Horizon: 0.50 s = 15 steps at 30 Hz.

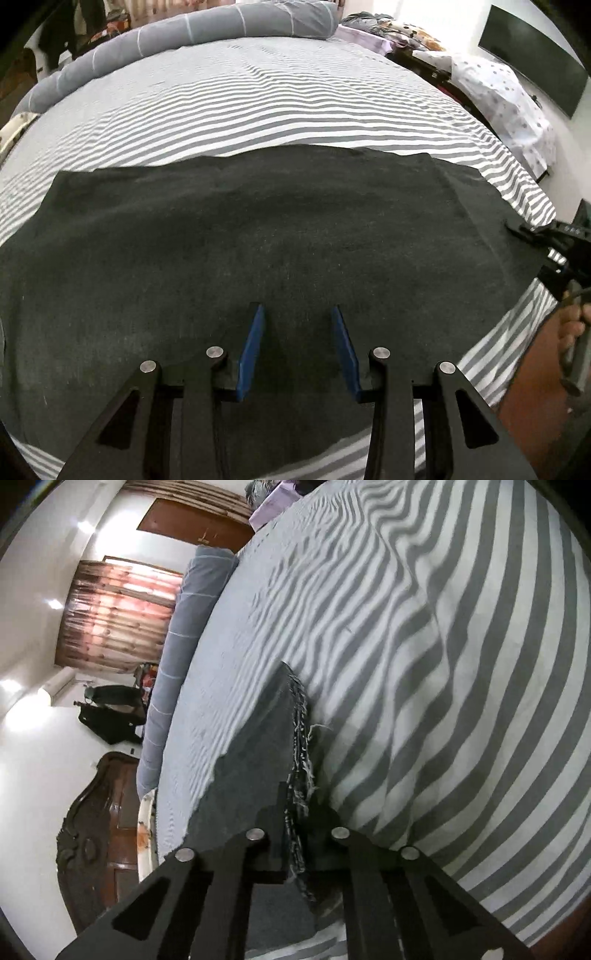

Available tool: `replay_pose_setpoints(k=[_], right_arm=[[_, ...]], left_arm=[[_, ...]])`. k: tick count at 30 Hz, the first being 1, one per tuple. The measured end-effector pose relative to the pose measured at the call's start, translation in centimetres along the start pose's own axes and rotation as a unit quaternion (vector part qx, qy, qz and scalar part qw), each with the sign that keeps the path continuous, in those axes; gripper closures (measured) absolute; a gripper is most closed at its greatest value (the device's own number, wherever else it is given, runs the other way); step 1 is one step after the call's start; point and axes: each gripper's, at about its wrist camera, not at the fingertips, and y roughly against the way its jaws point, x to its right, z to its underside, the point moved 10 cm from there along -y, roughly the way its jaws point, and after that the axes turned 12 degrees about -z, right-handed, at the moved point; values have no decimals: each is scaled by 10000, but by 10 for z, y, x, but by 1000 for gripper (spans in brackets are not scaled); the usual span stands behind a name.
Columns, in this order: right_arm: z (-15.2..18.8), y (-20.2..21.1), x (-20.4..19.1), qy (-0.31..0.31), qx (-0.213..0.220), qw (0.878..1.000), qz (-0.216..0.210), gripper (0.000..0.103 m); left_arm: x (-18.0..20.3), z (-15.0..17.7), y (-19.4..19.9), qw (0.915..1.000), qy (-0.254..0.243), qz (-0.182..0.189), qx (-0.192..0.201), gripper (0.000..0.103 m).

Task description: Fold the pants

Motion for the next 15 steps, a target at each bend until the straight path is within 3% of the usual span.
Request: replay_pose_setpoints(k=[7, 11, 15], right_arm=[[2, 2, -66, 1004, -13, 9939, 450, 97], [19, -11, -112, 706, -226, 9967, -326, 97], [53, -42, -150, 695, -659, 9928, -725, 97]], left_arm=[[-20, 2, 8, 9994, 319, 143, -59, 63], [-47, 2, 16, 9974, 701, 179, -39, 63], [-89, 7, 25, 9926, 1205, 163, -30, 63]])
